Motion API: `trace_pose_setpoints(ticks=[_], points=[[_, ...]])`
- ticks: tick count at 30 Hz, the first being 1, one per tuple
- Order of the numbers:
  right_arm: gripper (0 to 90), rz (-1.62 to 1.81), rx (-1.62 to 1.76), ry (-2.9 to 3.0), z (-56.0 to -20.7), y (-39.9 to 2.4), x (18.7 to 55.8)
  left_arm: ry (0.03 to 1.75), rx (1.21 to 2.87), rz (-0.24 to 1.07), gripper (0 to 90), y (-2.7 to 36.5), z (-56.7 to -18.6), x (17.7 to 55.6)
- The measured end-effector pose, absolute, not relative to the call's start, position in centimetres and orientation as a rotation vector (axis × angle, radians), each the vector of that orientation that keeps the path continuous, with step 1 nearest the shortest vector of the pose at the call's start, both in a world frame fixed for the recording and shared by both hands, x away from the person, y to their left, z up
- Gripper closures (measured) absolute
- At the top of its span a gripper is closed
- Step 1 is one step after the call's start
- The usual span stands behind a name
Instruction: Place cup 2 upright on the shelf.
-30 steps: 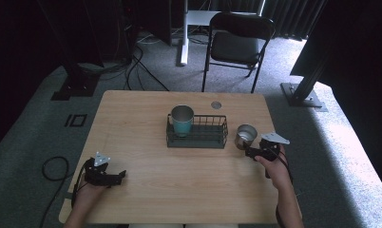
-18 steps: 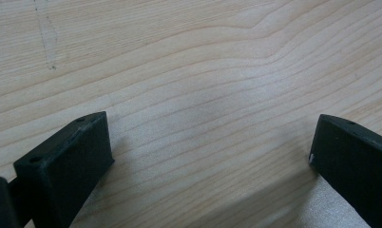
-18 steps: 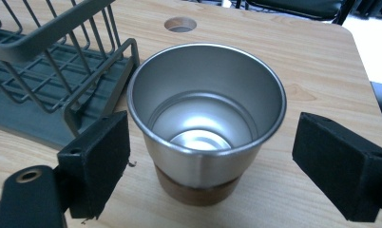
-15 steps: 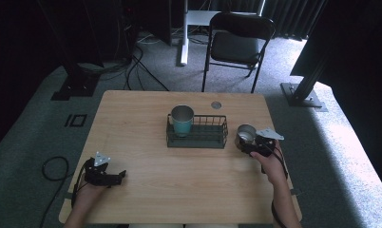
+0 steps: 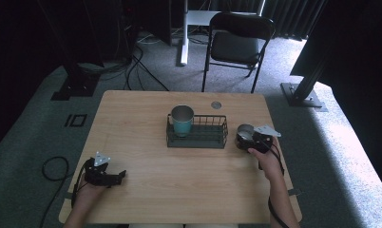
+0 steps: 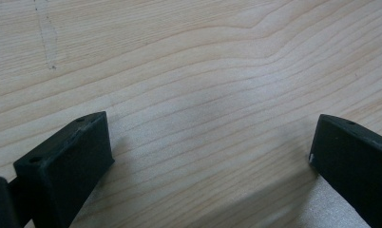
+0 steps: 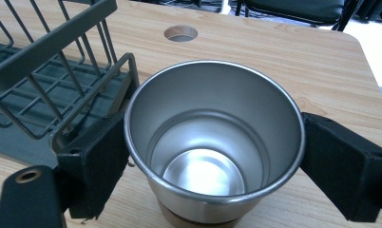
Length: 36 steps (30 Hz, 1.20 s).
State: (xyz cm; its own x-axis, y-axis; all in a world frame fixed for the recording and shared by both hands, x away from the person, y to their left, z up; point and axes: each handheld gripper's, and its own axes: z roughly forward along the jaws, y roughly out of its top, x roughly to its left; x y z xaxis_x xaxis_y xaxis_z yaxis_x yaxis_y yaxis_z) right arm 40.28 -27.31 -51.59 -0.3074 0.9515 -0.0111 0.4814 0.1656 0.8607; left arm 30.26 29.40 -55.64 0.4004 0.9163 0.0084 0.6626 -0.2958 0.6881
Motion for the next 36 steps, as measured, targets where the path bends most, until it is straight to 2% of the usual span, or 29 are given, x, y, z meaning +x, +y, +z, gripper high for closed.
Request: trace_pose_setpoints(ticks=[23, 36], points=[[12.6, 1.060, 1.364, 1.877, -50.9, -27.5, 40.7, 1.341, 2.058, 0.545, 0.8, 29.4, -55.6, 30.3], [12.6, 1.084, 1.375, 1.861, -48.6, -28.5, 40.2, 1.341, 2.058, 0.545, 0.8, 29.4, -55.6, 30.3]])
